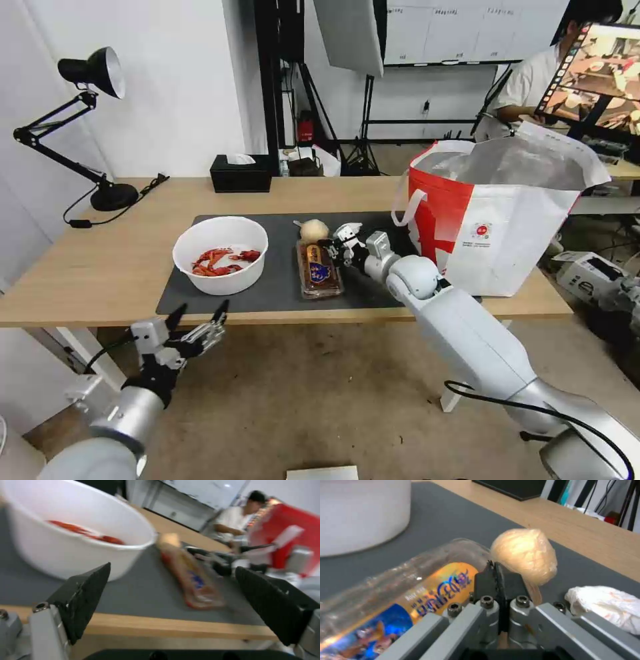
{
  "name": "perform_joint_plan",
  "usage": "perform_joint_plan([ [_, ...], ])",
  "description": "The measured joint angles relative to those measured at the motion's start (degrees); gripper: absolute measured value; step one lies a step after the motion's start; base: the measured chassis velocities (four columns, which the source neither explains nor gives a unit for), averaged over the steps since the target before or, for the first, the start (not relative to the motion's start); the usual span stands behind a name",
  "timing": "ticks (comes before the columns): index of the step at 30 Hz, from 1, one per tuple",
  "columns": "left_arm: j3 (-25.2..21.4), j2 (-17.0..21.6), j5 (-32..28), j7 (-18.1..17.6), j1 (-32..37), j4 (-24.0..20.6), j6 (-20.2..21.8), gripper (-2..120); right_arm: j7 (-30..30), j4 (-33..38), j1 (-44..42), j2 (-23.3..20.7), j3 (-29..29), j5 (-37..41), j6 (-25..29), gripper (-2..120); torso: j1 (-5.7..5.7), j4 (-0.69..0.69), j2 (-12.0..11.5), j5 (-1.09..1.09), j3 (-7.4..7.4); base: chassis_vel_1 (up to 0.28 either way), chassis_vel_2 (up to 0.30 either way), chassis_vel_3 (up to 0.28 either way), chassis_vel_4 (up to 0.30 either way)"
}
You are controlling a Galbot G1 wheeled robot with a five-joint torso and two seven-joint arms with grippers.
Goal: Pick up the trash from the table and place it into the takeout bag.
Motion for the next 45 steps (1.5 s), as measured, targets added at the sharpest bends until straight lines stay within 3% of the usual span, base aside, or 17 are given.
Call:
perform_joint_plan([
  [1, 0.0, 0.0, 0.0, 0.0, 0.0, 0.0, 0.0, 100, 0.0, 0.0, 0.0, 0.0, 0.0, 0.0, 0.0, 0, 0.0, 0.0, 0.0, 0.0, 0.0, 0.0, 0.0, 0.0, 0.0],
  [5, 2.41, 6.95, -14.87, -3.06, -4.01, -1.26, 1.92, 100, -0.2, 0.56, -0.28, -0.4, 0.24, 1.03, 0.02, 0, 0.0, -0.01, 0.0, 0.01, 0.0, 0.0, 0.0, 0.0, 0.0],
  [6, 2.41, 6.95, -14.87, -3.06, -4.01, -1.26, 1.92, 100, -0.2, 0.56, -0.28, -0.4, 0.24, 1.03, 0.02, 0, 0.0, -0.01, 0.0, 0.01, 0.0, 0.0, 0.0, 0.0, 0.0],
  [8, 3.38, 8.7, -22.09, -6.09, -5.49, -1.68, 2.66, 100, -0.79, 0.17, -0.15, -0.26, -0.35, 1.47, 0.16, 0, 0.0, -0.01, 0.0, -0.01, 0.0, 0.0, 0.0, 0.0, 0.0],
  [11, 3.74, 10.18, -26.23, -8.21, -7.33, -1.18, 3.51, 100, -1.75, -1.08, 0.82, 0.4, -1.68, 1.78, 0.79, 0, 0.0, -0.01, 0.0, 0.0, 0.0, 0.0, 0.0, 0.0, 0.0],
  [16, 6.19, 12.29, -26.67, -8.85, -12.19, 3.24, 3.89, 100, -2.27, -2.27, 1.87, 1.24, -2.8, 1.83, 1.16, 0, 0.0, 0.02, 0.01, -0.03, 0.0, 0.0, 0.0, 0.0, 0.0],
  [21, 11.55, 13.34, -26.93, -8.73, -19.56, 9.28, 3.9, 100, -2.23, -2.45, 2.4, 1.31, -2.93, 1.82, 1.16, 0, 0.01, -0.01, 0.0, -0.01, 0.0, 0.0, 0.0, 0.0, 0.0],
  [27, 16.11, 12.05, -27.27, -9.02, -24.7, 12.28, 3.92, 100, -2.15, -2.33, 2.83, 1.37, -3.13, 1.87, 1.05, 0, 0.01, 0.0, 0.0, -0.01, 0.0, 0.0, 0.0, 0.0, 0.0],
  [32, 21.1, 9.81, -26.17, -12.88, -29.33, 14.95, 4.8, 100, -2.09, -2.56, 2.8, 1.23, -3.16, 1.47, 1.01, 0, 0.01, 0.0, 0.0, 0.0, 0.0, 0.0, 0.0, 0.0, 0.0],
  [40, 25.49, 8.08, -26.54, -13.45, -33.94, 18.69, 5.57, 100, -2.03, -2.7, 3.11, 0.79, -2.96, 0.55, 1.01, 0, 0.01, 0.0, 0.0, 0.0, 0.0, 0.0, 0.0, 0.0, 0.0],
  [45, 28.47, 6.54, -28.57, -15.0, -38.01, 20.56, 8.33, 100, -2.01, -2.47, 3.17, 0.01, -2.93, 0.5, 0.95, 0, 0.0, 0.0, 0.0, 0.0, 0.0, 0.0, 0.0, 0.0, 0.0],
])
